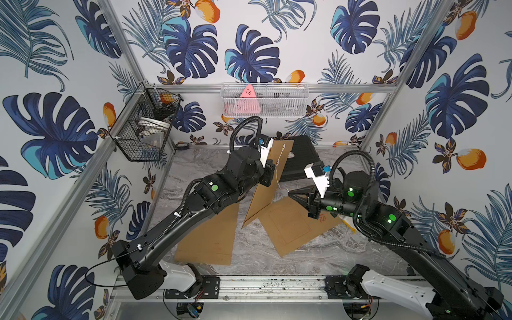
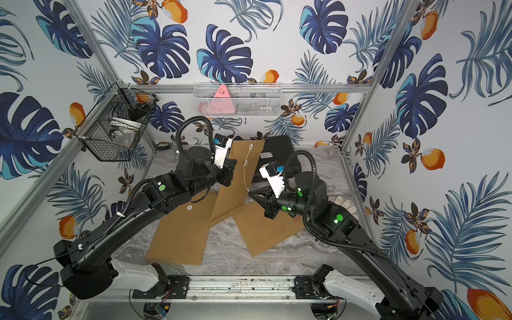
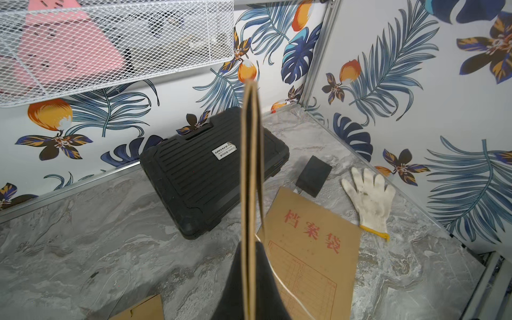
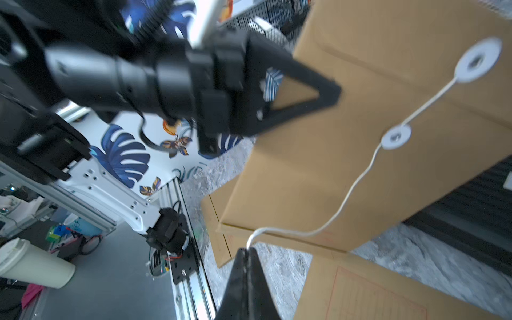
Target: Open the file bag
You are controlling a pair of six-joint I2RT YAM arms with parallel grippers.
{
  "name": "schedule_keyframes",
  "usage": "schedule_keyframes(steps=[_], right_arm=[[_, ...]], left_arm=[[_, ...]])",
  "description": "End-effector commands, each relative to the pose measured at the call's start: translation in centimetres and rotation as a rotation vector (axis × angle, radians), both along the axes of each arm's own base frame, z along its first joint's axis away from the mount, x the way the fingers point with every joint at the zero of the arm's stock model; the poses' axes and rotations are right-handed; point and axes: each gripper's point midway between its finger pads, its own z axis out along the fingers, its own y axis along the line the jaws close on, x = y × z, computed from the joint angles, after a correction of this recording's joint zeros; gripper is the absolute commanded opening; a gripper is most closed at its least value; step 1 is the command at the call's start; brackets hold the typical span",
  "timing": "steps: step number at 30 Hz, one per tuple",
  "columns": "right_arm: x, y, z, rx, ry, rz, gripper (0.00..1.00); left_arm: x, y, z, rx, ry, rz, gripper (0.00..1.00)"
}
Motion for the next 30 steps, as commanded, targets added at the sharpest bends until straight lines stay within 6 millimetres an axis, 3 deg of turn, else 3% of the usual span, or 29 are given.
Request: schedule_keyframes(steps=[1,7,17,20,25,30], right_arm=[[-0.7,0.0,3.5,0.096,-0.066,0.023,0.00],[-1.4,-0.7,6.1,0.154,-0.119,0.023,0.00],[-1.5,-1.7,7.0,0.174,-0.149,-0.019,0.00],[-0.1,-2.8,6.5,0.155,-0.131,-0.128,0.00],[4.5,-6.7,4.6,0.028,-0.038,-0.486,0.00],[5.7,-8.7,5.9,-0.023,-0.084,-0.609,0.00]], left_arm=[[0.2,0.1,-0.6,0.037,-0.008,0.000,0.00],[0.4,0.1,-1.9,0.068,0.017,0.000,0.00],[0.3,0.1,-3.0,0.092,0.038,-0.004,0.00],[-0.1,0.2,-3.0,0.092,0.044,-0.017,0.00],[-2.3,0.5,-1.5,0.027,0.035,-0.081,0.00],[-4.7,1.7,-0.2,-0.001,0.014,-0.125,0.00]])
